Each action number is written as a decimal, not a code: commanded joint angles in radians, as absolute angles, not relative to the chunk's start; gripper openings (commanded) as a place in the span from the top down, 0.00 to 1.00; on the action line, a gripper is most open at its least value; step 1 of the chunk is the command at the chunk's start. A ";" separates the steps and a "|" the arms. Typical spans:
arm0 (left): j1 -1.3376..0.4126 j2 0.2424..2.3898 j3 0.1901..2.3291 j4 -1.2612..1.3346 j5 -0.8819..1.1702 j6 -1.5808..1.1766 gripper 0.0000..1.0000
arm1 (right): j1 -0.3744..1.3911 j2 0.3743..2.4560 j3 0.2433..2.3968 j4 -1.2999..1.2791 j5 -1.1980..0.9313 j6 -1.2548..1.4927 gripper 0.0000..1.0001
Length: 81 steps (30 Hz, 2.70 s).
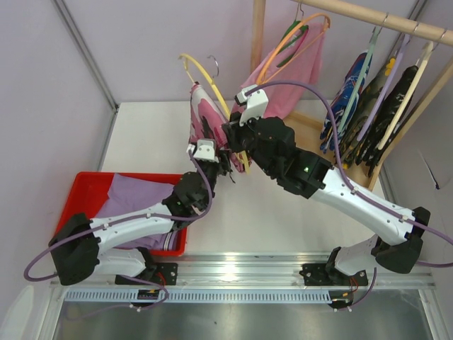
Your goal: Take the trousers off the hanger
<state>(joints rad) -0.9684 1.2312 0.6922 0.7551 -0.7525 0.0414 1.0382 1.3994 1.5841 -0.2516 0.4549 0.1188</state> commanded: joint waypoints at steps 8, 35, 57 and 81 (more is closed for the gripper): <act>-0.946 1.158 0.808 0.709 -0.776 0.021 1.00 | 1.032 1.353 1.580 -0.038 0.476 0.130 1.00; -0.764 0.770 0.880 0.276 -0.543 -0.146 1.00 | 1.035 1.459 1.396 0.071 0.436 0.322 1.00; -0.735 0.522 0.798 0.115 -0.526 -0.238 1.00 | 1.089 1.545 1.299 0.087 0.406 0.388 1.00; -0.707 0.637 0.930 0.179 -0.445 -0.209 1.00 | 1.081 1.564 1.247 -0.075 0.529 0.416 1.00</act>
